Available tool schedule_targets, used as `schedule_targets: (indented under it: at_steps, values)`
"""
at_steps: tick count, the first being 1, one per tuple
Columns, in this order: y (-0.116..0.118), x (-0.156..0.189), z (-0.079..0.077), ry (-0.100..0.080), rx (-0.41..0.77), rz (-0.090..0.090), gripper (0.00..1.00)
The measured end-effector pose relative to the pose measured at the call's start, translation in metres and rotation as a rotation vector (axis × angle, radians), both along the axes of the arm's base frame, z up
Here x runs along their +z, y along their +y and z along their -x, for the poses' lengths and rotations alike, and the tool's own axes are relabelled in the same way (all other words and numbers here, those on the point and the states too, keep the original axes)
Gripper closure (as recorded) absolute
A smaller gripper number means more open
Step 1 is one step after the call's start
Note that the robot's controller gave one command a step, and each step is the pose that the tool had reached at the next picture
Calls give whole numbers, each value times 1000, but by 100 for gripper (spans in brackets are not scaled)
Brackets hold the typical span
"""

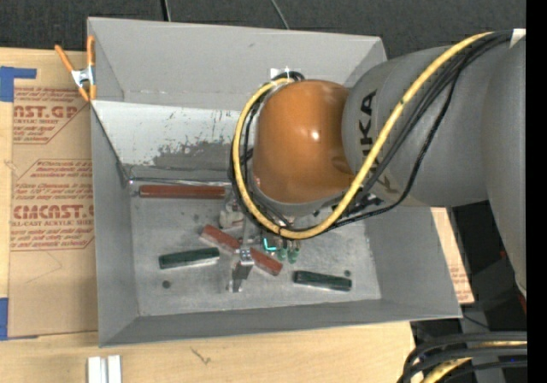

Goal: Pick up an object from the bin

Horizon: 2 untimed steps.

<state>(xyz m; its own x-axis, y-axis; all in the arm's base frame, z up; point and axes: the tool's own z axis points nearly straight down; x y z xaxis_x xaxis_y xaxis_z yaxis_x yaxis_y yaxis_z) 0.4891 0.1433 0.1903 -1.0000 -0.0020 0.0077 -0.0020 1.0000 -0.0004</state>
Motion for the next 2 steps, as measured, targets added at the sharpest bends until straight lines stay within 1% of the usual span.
schedule_targets:
  at_steps: [1,2]
  values:
    - [-1,4,-2,-8,-2,-1,0]
    - [10,-61,-18,-14,68,-2,0]
